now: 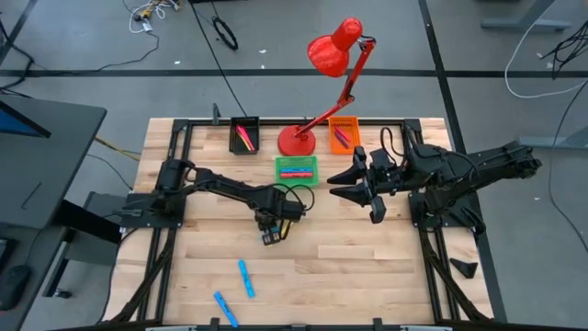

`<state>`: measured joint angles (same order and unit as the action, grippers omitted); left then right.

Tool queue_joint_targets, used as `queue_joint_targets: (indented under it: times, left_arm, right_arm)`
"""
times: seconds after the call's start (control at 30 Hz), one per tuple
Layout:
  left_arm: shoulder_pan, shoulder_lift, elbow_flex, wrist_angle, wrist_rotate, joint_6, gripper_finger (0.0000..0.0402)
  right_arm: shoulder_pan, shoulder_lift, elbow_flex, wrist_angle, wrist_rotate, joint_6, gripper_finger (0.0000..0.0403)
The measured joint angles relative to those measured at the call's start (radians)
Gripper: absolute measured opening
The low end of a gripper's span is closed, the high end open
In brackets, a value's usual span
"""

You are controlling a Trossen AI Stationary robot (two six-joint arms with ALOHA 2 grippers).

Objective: Pick & Place Markers
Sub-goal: Put the small green highlighter into the orange basket

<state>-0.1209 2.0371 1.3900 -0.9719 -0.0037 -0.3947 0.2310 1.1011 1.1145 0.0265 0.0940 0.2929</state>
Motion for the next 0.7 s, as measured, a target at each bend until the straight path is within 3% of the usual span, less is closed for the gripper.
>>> queue_joint_targets:
  times: [0.23, 0.7]
  left_arm:
    - [-0.008, -0.099, 0.001, -0.023, -0.035, -0.066, 0.0033]
    - [-0.018, -0.397, 0.003, 0.007, -0.285, -0.178, 0.0033]
  right_arm:
    - [0.0, 0.0, 0.0, 0.009, 0.0, 0.012, 0.0128]
    - [0.0, -0.027, 0.0, 0.055, -0.055, 0.009, 0.0128]
